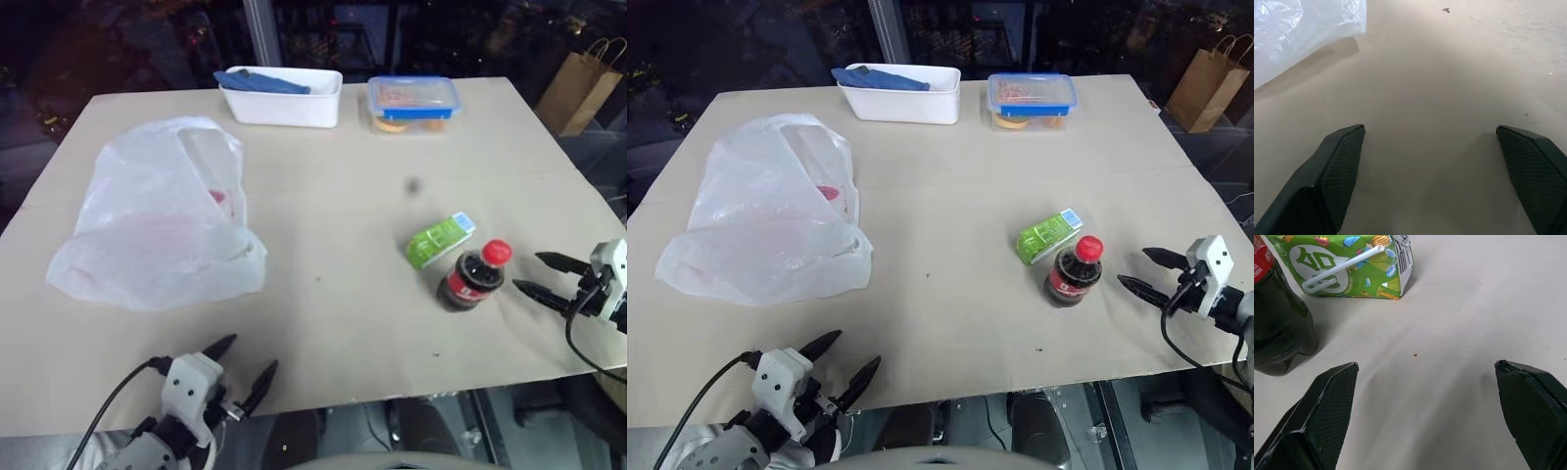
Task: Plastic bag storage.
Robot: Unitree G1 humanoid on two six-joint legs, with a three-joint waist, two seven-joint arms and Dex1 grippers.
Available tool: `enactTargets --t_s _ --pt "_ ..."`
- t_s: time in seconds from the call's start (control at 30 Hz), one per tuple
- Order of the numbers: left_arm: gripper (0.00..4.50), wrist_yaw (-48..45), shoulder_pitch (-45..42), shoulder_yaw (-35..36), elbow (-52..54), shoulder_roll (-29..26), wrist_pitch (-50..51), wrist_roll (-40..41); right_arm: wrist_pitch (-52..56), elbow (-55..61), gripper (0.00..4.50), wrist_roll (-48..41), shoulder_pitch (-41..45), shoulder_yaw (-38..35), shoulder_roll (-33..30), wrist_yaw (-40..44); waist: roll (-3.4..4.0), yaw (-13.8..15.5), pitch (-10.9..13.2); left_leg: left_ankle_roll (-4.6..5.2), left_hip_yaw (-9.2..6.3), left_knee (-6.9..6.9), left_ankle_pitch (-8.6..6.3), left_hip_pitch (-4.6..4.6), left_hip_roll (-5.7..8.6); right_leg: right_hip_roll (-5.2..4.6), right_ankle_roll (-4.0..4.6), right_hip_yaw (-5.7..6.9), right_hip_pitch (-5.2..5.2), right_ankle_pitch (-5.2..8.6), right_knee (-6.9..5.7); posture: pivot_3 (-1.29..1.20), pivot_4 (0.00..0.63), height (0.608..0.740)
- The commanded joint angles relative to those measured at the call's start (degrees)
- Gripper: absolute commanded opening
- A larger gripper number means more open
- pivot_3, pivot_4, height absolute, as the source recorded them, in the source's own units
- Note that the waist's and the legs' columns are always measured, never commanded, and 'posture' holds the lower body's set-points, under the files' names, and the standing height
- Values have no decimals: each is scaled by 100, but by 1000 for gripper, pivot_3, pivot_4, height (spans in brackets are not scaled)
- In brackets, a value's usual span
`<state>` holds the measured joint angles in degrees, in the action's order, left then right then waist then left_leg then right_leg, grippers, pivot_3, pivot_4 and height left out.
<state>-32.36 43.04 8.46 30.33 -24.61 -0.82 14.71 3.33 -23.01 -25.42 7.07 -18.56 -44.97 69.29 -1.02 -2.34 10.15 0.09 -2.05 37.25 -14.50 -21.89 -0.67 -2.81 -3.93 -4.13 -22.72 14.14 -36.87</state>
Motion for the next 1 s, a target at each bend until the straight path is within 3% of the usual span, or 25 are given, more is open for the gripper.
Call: enactTargets --t_s 0.03,0.63,1.0 --pt "4479 -29 98 -58 138 51 -196 -51 -173 -4 4500 -28 78 -166 -134 54 0 0 0 0 0 0 0 0 0 0 0 0 0 0 0 0 150 740" --pt "4479 -102 211 -160 -159 174 -629 -115 -192 13 4500 -44 73 -165 -115 76 -1 -1 0 0 2 1 0 0 0 1 1 -1 0 0 1 0 150 740" --pt "4479 125 -134 65 396 224 -135 393 -200 112 4500 -85 326 -162 -118 24 -1 -6 1 1 1 1 0 0 0 0 1 -1 0 -1 0 0 150 740"
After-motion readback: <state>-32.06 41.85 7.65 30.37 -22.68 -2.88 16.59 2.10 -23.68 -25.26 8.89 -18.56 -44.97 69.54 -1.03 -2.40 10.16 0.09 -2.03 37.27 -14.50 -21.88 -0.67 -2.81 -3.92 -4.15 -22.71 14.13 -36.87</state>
